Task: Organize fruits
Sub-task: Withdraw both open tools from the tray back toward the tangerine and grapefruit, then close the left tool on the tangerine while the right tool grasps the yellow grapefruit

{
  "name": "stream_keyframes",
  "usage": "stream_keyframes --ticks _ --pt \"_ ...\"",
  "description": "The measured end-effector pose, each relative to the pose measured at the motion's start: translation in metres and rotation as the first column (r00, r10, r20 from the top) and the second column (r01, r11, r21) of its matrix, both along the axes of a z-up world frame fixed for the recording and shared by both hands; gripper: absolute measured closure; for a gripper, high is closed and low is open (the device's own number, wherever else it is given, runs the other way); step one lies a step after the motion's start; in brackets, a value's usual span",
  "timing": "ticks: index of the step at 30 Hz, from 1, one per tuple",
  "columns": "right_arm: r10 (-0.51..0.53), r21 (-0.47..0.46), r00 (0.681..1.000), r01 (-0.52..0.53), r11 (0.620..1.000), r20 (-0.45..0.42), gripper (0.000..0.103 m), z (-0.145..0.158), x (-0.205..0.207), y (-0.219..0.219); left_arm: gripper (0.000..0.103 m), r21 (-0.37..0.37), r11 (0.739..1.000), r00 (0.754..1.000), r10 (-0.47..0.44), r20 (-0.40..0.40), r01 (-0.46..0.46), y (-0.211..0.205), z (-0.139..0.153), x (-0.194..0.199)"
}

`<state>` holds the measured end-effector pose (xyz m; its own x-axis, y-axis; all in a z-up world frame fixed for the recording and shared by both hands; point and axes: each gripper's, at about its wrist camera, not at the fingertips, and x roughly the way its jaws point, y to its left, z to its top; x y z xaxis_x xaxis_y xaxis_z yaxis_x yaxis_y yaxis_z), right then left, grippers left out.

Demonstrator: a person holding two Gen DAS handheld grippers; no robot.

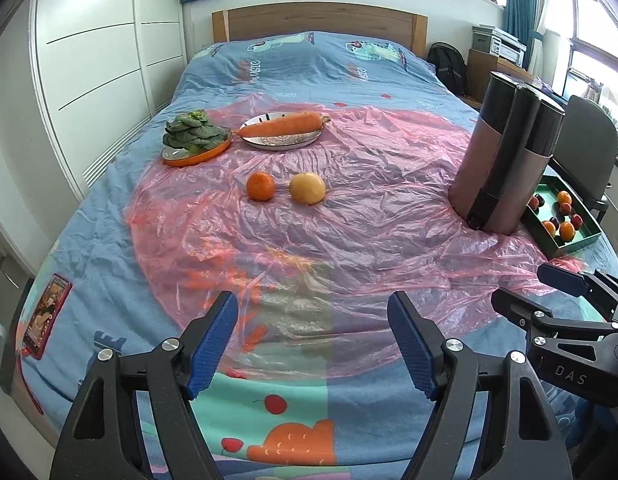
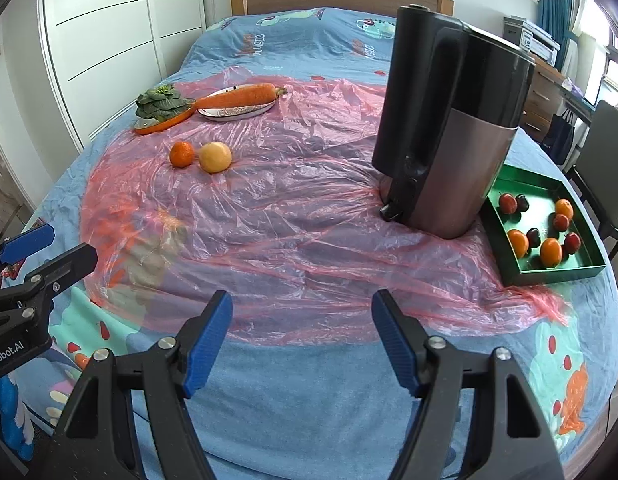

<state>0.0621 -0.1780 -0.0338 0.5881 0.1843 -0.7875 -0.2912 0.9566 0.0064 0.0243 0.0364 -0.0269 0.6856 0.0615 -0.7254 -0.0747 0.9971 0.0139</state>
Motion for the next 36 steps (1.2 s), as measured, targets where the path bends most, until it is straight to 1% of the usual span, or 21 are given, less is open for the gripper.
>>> stream_keyframes --ticks 5,8,11,13,19,22,24,27,31,36 --pt "0.027 0.004 1.000 -0.027 1.000 0.000 0.000 -0.005 0.004 0.013 0.030 -0.020 0.996 0.996 0.084 -0.010 -0.084 0.031 -0.007 0.005" --pt "0.049 0.001 0.999 -0.049 0.999 0.006 0.000 -0.009 0.009 0.020 0.030 -0.010 0.992 0.992 0.123 -0.004 -0.123 0.048 -0.012 0.011" --pt "0.070 0.010 0.998 -0.070 0.998 0.008 0.000 -0.012 0.018 0.028 0.030 -0.019 0.989 0.989 0.145 -0.014 -0.145 0.066 -0.017 0.022" --pt "0.085 0.015 0.996 -0.085 0.996 0.011 0.000 -0.013 0.027 0.036 0.030 -0.033 0.989 0.990 0.142 -0.024 -0.143 0.075 -0.019 0.034" --pt "0.151 0.027 0.988 -0.152 0.988 0.015 0.000 -0.017 0.068 0.068 0.030 -0.060 0.994 0.995 0.086 -0.041 -0.088 0.097 -0.022 0.085" --pt "0.203 0.042 0.979 -0.203 0.978 0.003 0.000 -0.023 0.092 0.087 0.030 -0.079 0.996 0.998 0.029 -0.049 -0.033 0.107 -0.023 0.117" --pt "0.246 0.023 0.969 -0.246 0.969 0.006 0.000 -0.028 0.105 0.101 0.030 -0.084 0.996 0.998 -0.010 -0.055 0.006 0.114 -0.026 0.139" --pt "0.302 0.007 0.953 -0.302 0.953 0.004 0.000 -0.037 0.124 0.118 0.031 -0.066 0.996 0.995 -0.073 -0.073 0.068 0.117 -0.034 0.167" --pt "0.349 -0.001 0.937 -0.349 0.937 0.004 0.000 -0.047 0.148 0.132 0.031 -0.031 0.988 0.981 -0.154 -0.119 0.152 0.114 -0.052 0.201" --pt "0.397 -0.005 0.918 -0.397 0.918 -0.007 0.000 -0.058 0.174 0.145 0.031 0.025 0.977 0.966 -0.205 -0.155 0.212 0.110 -0.072 0.228"
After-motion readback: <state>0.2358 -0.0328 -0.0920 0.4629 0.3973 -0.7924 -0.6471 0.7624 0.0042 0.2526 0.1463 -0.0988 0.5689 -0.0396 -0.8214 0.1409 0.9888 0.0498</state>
